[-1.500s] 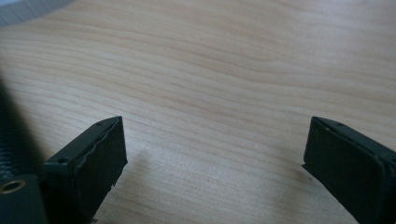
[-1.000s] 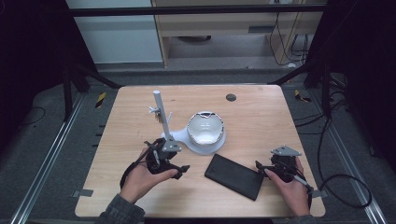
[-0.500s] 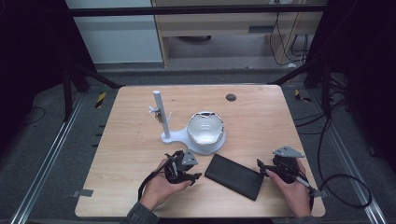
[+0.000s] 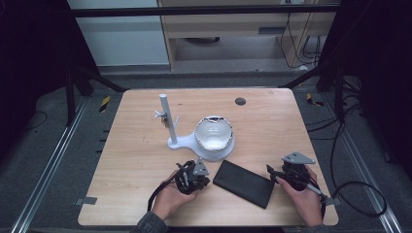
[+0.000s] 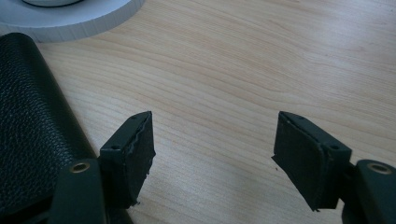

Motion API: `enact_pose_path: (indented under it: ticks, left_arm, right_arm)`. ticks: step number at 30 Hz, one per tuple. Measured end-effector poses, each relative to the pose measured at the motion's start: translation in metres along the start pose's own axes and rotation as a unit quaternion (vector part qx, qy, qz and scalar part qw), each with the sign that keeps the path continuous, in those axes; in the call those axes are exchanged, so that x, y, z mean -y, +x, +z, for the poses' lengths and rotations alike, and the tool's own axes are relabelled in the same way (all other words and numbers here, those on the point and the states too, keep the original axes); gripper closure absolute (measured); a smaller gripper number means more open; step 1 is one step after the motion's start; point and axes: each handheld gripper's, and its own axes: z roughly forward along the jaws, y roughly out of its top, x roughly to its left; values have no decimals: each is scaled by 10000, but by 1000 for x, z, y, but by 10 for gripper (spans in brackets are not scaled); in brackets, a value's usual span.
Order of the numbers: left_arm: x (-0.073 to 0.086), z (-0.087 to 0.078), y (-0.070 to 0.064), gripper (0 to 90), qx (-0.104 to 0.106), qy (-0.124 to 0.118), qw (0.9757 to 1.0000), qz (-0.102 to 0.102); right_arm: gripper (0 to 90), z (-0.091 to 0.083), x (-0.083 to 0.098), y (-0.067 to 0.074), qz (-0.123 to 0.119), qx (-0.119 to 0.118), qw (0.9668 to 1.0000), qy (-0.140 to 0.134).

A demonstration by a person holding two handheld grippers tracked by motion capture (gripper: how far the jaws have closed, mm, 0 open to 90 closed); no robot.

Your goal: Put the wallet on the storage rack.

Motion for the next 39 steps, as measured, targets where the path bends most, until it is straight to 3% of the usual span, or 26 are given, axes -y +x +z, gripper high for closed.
enact_pose_path:
  ticks: [11,28,39]
  left_arm:
    - [-5,18,5,897,-59,213,9997,107]
    - [-7,21,2,897,-36,257,9994,249]
    - [-6,20,4,897,43,227,9995,231]
  right_arm:
    - [287,0,0,-1,-13,-31,10000,10]
    - [277,0,0,-1,-8,-67,10000,1]
    - [274,-1,-1,2,-18,-135,9999,-17]
